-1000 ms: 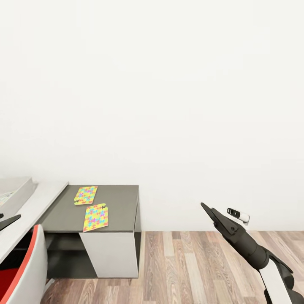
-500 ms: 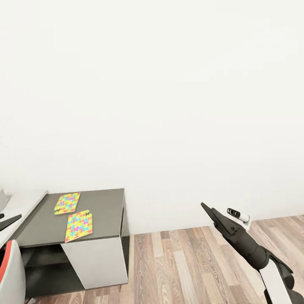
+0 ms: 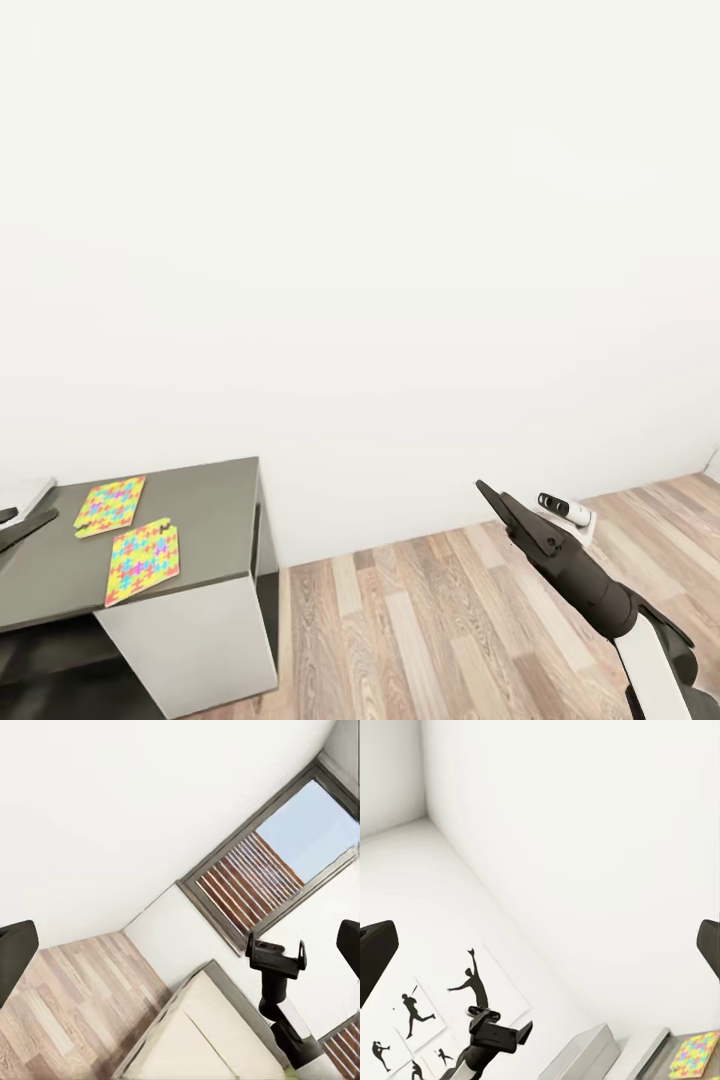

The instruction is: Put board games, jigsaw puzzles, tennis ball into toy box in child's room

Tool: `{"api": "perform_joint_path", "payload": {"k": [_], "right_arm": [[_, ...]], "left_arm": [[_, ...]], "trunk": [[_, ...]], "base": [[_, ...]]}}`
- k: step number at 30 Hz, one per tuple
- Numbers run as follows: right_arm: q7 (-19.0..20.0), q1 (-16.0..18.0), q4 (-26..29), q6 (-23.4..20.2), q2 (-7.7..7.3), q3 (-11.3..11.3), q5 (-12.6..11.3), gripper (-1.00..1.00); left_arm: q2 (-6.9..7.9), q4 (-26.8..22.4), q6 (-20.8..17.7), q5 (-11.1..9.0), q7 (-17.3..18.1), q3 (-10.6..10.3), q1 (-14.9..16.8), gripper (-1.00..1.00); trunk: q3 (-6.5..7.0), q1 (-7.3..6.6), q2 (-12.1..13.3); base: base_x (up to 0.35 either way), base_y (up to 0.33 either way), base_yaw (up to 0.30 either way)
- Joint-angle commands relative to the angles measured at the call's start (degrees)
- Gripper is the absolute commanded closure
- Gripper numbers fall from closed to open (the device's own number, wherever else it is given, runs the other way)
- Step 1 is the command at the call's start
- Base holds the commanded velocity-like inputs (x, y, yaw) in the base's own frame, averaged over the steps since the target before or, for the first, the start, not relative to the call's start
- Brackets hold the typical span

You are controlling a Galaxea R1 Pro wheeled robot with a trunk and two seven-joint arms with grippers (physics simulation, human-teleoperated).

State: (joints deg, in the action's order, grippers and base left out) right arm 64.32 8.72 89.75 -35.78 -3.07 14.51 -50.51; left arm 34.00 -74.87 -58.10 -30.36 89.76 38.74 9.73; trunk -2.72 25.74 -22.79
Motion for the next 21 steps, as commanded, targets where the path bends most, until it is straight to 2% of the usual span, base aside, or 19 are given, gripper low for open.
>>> {"api": "perform_joint_path", "payload": {"k": [1, 3, 6, 8, 11, 12, 15, 17, 21], "right_arm": [[0.02, 0.06, -0.01, -0.43, -0.01, -0.01, -0.29, -1.0], [0.02, 0.06, -0.01, -0.43, -0.01, 0.02, -0.29, -1.0], [0.02, 0.06, -0.03, -0.43, -0.01, 0.06, -0.29, -1.0], [0.02, 0.06, -0.04, -0.43, -0.01, 0.09, -0.29, -1.0], [0.02, 0.06, -0.16, -0.43, -0.06, 0.17, -0.29, -1.0], [0.02, 0.06, -0.16, -0.43, -0.07, 0.21, -0.29, -1.0], [-0.02, 0.06, -0.25, -0.4, -0.07, 0.3, -0.25, -1.0], [-0.17, 0.06, -0.29, -0.38, -0.05, 0.32, -0.26, -1.0], [-0.97, 0.06, -0.36, -0.68, -0.08, 0.34, -0.29, -1.0]], "left_arm": [[0.02, -0.08, -0.59, 0.08, 0.24, -0.83, 0.02, -1.0], [0.02, -0.12, -0.55, 0.12, 0.24, -1.95, 0.02, -1.0], [0.02, -0.15, -0.29, 0.24, 0.24, -5.14, 0.03, -1.0], [-0.02, -0.12, -0.13, 0.43, 0.24, -6.54, 0.04, -1.0], [-0.02, -0.05, 0.08, 1.7, 0.24, -10.25, 0.12, -1.0], [-0.03, -0.04, 0.1, 2.01, -0.16, -10.9, 0.17, -1.0], [-0.66, 0.12, 0.19, 2.99, -3.95, -12.97, 0.54, -1.0], [-1.34, 0.17, 0.22, 3.15, -5.92, -13.36, 0.69, -1.0], [-3.44, -0.06, 0.2, 3.09, -12.19, -13.88, 1.09, -1.0]], "trunk": [[-0.08, 0.04, -0.13], [0.03, 0.04, -0.13], [0.2, 0.04, -0.13], [0.31, 0.04, -0.13], [0.48, 0.04, -0.13], [0.54, 0.04, -0.13], [0.72, 0.04, -0.13], [0.84, 0.04, -0.13], [1.08, 0.04, -0.13]], "base": [[0.0, 0.0, -0.254], [0.0, 0.0, -0.254], [0.0, 0.0, -0.254], [0.0, 0.0, -0.253], [0.0, 0.0, -0.25], [0.0, 0.0, -0.248], [0.0, 0.0, -0.246], [0.0, 0.0, -0.244], [0.0, 0.0, -0.243]]}}
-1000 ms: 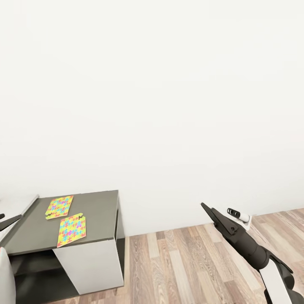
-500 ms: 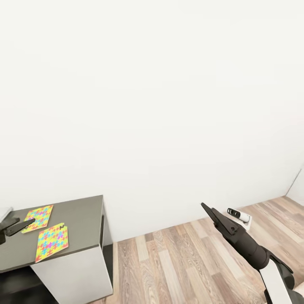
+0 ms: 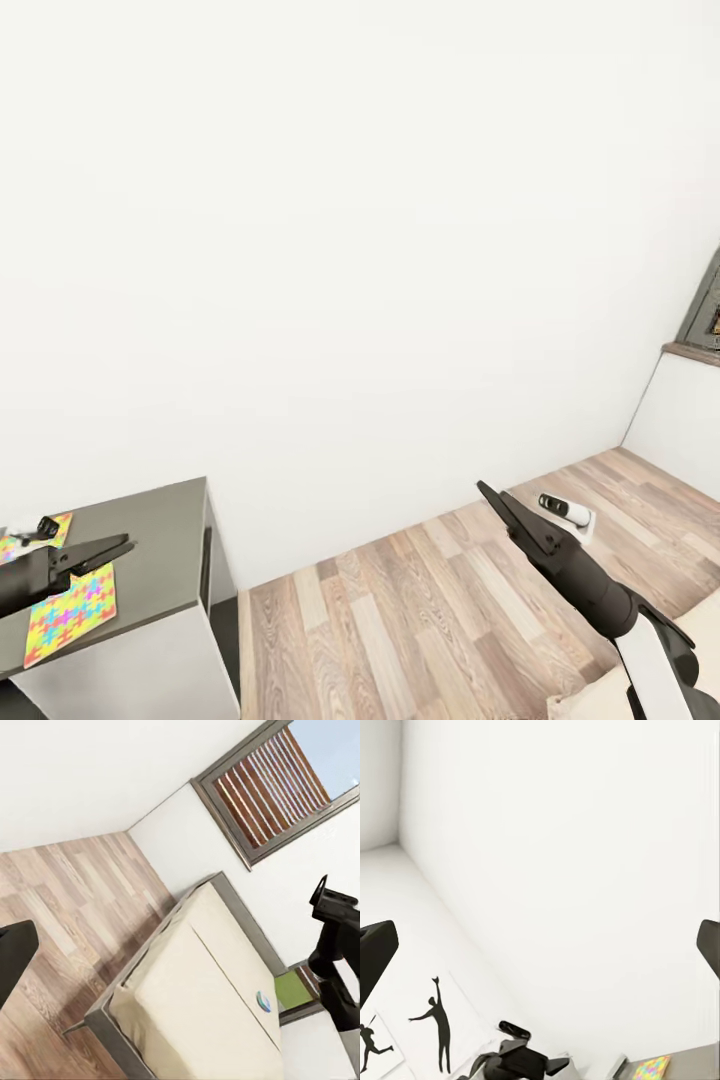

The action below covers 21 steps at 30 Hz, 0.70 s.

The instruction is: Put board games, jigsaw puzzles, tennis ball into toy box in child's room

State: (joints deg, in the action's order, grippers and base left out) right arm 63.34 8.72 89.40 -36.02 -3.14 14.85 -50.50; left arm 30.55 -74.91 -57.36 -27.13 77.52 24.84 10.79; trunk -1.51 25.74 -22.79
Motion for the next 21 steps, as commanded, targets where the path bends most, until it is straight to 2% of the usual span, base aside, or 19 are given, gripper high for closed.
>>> {"api": "perform_joint_path", "payload": {"k": [1, 4, 5, 7, 9, 13, 15, 16, 17, 20, 21], "right_arm": [[-0.56, 0.06, -0.03, -0.57, -0.04, 0.0, -0.32, -1.0], [-1.59, 0.06, -0.29, -0.74, -0.11, 0.02, -0.35, -1.0], [-2.16, 0.06, -0.72, -0.83, -0.28, 0.04, -0.24, -1.0], [-2.54, 0.05, -1.19, -0.88, -0.74, 0.06, 0.14, -1.0], [-2.79, -0.18, -1.62, -0.87, -1.52, 0.05, 0.92, -1.0], [-2.8, -3.88, -2.68, -0.54, -4.14, 0.57, 4.05, -1.0], [-1.99, -7.05, -3.07, -0.51, -5.13, 3.77, 4.82, -1.0], [-1.56, -7.7, -3.02, -0.53, -5.25, 4.99, 4.92, -1.0], [-0.22, -8.75, -2.95, -0.62, -5.33, 7.5, 5.07, -1.0], [2.66, -9.73, -3.18, -0.78, -5.27, 10.7, 5.34, -1.0], [4.72, -10.09, -3.46, -0.85, -5.35, 12.23, 5.49, -1.0]], "left_arm": [[-0.57, -0.07, -0.55, -0.15, -1.67, -0.07, 0.2, -1.0], [-1.83, -0.11, -0.57, -0.12, -4.03, -0.28, 0.61, -1.0], [-2.86, -0.14, -0.57, -0.06, -5.48, -0.67, 0.96, -1.0], [-3.9, -0.16, -0.56, 0.05, -7.04, -1.26, 1.38, -1.0], [-4.79, -0.08, -0.56, 0.2, -8.96, -2.02, 1.91, -1.0], [-6.24, 0.06, -0.51, 0.69, -16.98, -4.92, 3.15, -1.0], [-6.95, 0.05, -0.41, 0.53, -22.37, -6.15, 3.48, -1.0], [-7.12, 0.04, -0.39, 0.51, -23.41, -6.32, 3.53, -1.0], [-7.42, 0.04, -0.32, 0.5, -25.06, -6.58, 3.59, -1.0], [-7.69, 0.03, -0.18, 0.57, -26.53, -6.81, 3.65, -1.0], [-7.79, 0.01, -0.04, 0.59, -27.08, -6.88, 3.67, -1.0]], "trunk": [[-0.07, 0.04, -0.13], [0.11, 0.04, -0.13], [0.17, 0.04, -0.13], [0.29, 0.04, -0.13], [0.42, 0.04, -0.13], [0.68, 0.04, -0.13], [0.82, 0.04, -0.13], [0.89, 0.04, -0.13], [0.96, 0.04, -0.13], [1.17, 0.04, -0.13], [1.24, 0.04, -0.13]], "base": [[0.0, 0.0, -0.243], [0.0, 0.0, -0.242], [0.0, 0.0, -0.241], [0.0, 0.0, -0.239], [0.0, 0.0, -0.234], [0.0, 0.0, -0.225], [0.0, 0.0, -0.221], [0.0, 0.0, -0.22], [0.0, 0.0, -0.22], [0.0, 0.0, -0.22], [0.0, 0.0, -0.219]]}}
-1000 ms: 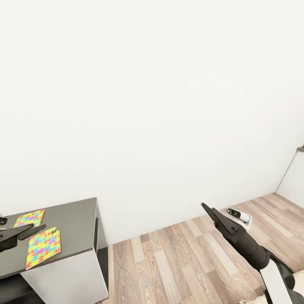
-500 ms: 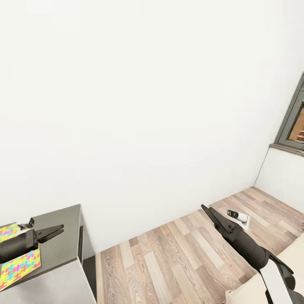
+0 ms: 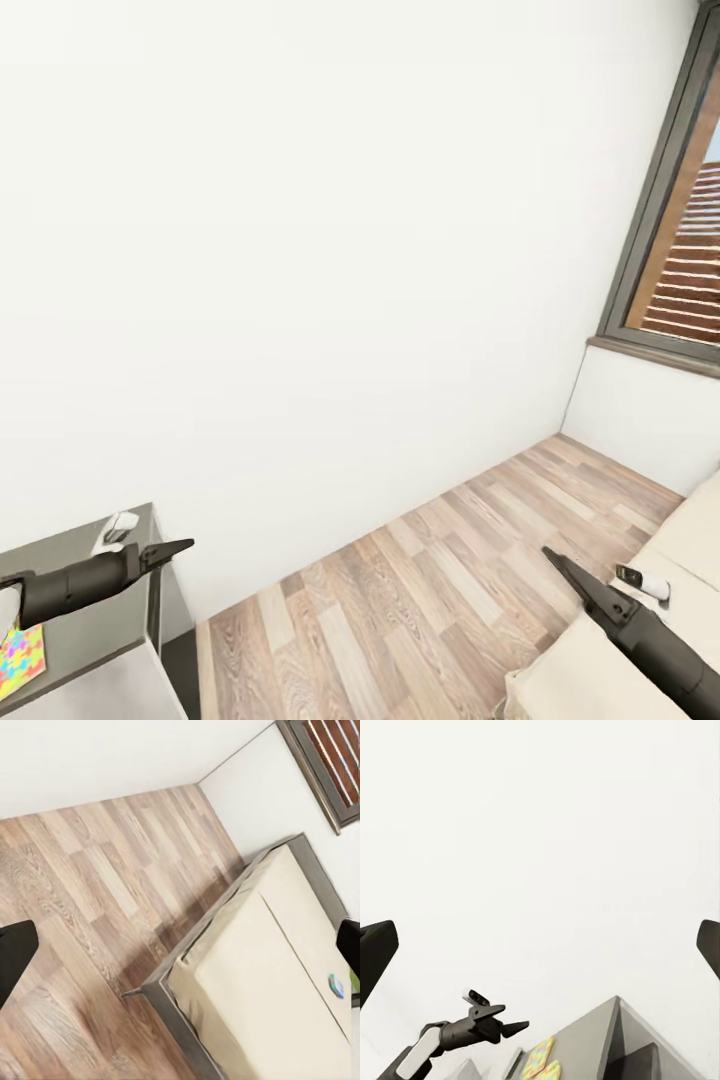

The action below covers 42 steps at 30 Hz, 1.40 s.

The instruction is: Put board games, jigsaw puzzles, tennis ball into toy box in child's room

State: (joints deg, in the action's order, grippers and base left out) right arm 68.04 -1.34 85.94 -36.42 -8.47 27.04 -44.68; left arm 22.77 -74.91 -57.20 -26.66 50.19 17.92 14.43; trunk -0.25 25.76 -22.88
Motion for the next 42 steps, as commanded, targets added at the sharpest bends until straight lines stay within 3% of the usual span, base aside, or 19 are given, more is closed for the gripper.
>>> {"api": "perform_joint_path", "payload": {"k": [1, 6, 22, 42], "right_arm": [[1.74, -0.27, -0.36, -0.47, -0.12, 1.05, -0.17, -1.0], [4.38, -0.6, -1.03, -0.67, -0.45, 2.87, -0.05, -1.0], [5.28, -0.69, -1.27, -1.37, -0.58, 7.11, -0.47, -1.0], [5.37, -0.7, -1.37, -1.72, -0.58, 7.77, -0.42, -1.0]], "left_arm": [[-0.04, 0.0, -0.11, 0.12, -0.06, 0.04, 0.04, -1.0], [-0.09, -0.04, 0.1, 0.06, 0.01, 0.28, 0.06, -1.0], [-0.11, -0.14, 0.16, -0.05, 0.2, 0.27, 0.07, -1.0], [0.07, -0.15, 0.16, -0.06, 0.29, 0.32, 0.07, -1.0]], "trunk": [[0.05, 0.03, -0.04], [0.39, 0.03, -0.04], [1.5, 0.03, -0.04], [2.89, 0.03, -0.04]], "base": [[0.0, 0.0, -0.219], [0.0, 0.0, -0.219], [-0.126, -0.099, -0.219], [-0.194, -0.221, -0.219]]}}
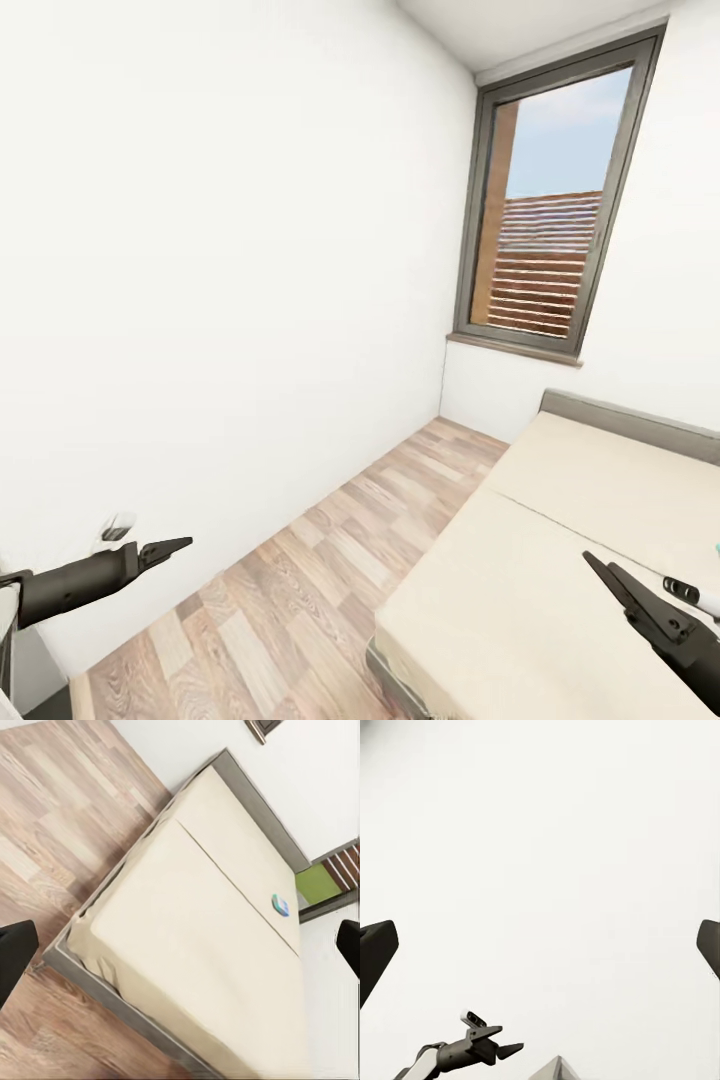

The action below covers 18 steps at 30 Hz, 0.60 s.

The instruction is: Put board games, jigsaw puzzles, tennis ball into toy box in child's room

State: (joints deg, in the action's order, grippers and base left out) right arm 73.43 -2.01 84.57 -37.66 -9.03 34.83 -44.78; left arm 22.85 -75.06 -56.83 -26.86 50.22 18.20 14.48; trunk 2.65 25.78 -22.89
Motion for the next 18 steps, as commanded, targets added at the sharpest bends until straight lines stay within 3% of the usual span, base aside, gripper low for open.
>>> {"api": "perform_joint_path", "payload": {"k": [1, 13, 18], "right_arm": [[-0.01, -0.02, -0.01, -0.49, -0.02, -0.02, -0.32, -1.0], [0.04, -0.05, -0.23, -0.49, -0.02, 0.06, -0.31, -1.0], [0.05, -0.03, -0.26, -0.49, -0.02, 0.06, -0.32, -1.0]], "left_arm": [[0.0, 0.0, -0.21, 0.14, 0.27, 0.03, 0.02, -1.0], [0.08, 0.0, -0.24, 0.14, 0.46, 0.08, 0.02, -1.0], [0.09, 0.0, -0.22, 0.14, 0.52, 0.08, 0.02, -1.0]], "trunk": [[0.06, 0.0, -0.03], [0.9, 0.0, -0.03], [1.24, 0.0, -0.03]], "base": [[-0.201, -0.146, -0.219], [-0.064, -0.05, -0.219], [-0.105, -0.16, -0.219]]}}
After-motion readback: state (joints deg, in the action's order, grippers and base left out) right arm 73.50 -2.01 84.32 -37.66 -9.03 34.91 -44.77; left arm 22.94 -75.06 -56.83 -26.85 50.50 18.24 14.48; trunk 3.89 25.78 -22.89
